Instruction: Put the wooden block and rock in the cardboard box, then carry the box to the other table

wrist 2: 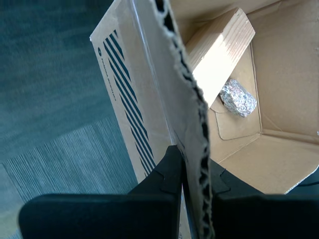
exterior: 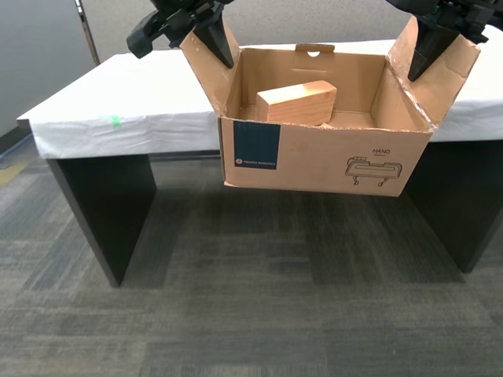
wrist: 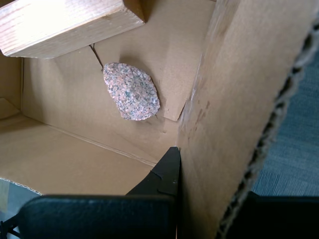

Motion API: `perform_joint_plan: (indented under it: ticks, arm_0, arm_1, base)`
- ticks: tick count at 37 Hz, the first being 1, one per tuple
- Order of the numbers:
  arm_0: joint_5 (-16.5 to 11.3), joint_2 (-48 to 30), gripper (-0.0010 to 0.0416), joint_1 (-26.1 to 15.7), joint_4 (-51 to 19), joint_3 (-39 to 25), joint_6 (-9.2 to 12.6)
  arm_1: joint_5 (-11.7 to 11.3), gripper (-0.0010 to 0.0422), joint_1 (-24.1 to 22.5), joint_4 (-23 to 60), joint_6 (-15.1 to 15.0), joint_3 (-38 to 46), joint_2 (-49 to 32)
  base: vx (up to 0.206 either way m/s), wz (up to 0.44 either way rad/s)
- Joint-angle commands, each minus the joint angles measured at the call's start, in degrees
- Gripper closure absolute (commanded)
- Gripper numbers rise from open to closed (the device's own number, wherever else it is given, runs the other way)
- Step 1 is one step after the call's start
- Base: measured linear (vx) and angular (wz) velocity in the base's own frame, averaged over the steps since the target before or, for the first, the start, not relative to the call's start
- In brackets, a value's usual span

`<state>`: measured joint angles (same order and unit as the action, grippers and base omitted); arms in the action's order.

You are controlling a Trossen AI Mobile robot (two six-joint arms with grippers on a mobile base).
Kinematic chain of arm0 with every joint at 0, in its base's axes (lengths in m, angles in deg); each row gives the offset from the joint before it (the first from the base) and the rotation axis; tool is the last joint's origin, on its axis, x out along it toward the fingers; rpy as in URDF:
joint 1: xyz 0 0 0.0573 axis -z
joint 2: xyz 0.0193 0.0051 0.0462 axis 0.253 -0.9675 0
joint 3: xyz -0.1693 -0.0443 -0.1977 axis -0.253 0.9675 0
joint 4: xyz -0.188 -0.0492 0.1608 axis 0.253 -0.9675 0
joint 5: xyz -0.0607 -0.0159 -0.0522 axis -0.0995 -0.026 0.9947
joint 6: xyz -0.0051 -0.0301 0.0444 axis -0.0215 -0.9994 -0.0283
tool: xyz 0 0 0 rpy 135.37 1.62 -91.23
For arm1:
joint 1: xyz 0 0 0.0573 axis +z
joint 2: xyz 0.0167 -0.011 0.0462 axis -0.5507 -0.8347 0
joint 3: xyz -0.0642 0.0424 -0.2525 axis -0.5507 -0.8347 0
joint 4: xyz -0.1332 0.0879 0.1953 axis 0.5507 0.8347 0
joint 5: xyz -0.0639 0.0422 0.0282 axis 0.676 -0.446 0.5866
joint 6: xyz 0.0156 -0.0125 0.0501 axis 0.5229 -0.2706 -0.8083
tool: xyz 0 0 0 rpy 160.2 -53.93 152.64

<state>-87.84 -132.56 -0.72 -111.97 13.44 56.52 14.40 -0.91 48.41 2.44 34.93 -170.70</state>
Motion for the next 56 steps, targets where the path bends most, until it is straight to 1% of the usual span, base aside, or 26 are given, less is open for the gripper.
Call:
perform_joint_plan:
  ticks: [1, 17, 22, 26, 32, 39, 43, 56]
  arm_0:
    - [-0.22, 0.04, 0.0406, -0.04, -0.07, -0.07, -0.48]
    - [-0.22, 0.04, 0.0406, -0.04, 0.61, -0.07, -0.48]
    - [-0.22, 0.04, 0.0406, -0.07, 1.11, -0.07, -0.48]
    - [-0.22, 0.04, 0.0406, -0.07, 1.22, -0.07, -0.55]
    - [-0.22, 0.04, 0.0406, -0.07, 1.22, -0.07, -0.74]
    - [-0.22, 0.04, 0.0406, -0.07, 1.20, -0.07, -0.68]
    - [-0.24, 0.04, 0.0406, -0.13, 1.22, -0.07, -0.22]
    - [-0.22, 0.04, 0.0406, -0.17, 1.49, -0.07, -0.20]
  arm_1:
    - [0.17, 0.0413, -0.13, -1.03, -0.61, -0.31, 0.09]
    - [0.13, 0.0413, -0.22, -1.22, -0.72, -0.68, 0.13]
    - [0.07, 0.0413, -0.22, -1.27, 1.62, -0.68, 0.13]
    - [0.07, 0.0413, -0.22, -1.25, 1.90, -0.68, 0.13]
    - [0.07, 0.0413, -0.24, -1.27, 3.41, -0.66, 0.13]
    - [0.04, 0.0413, -0.24, -1.51, 4.02, -0.66, 0.15]
    - [0.04, 0.0413, -0.22, -2.58, 4.02, -0.66, 0.15]
    - [0.04, 0.0413, -0.22, -2.58, 3.78, -0.68, 0.17]
  base:
    - [0.229, -0.032]
    - [0.216, -0.021]
    - [0.204, -0.005]
    - [0.196, 0.006]
    - [0.197, 0.021]
    - [0.192, 0.013]
    - [0.189, 0.001]
    - [0.176, 0.003]
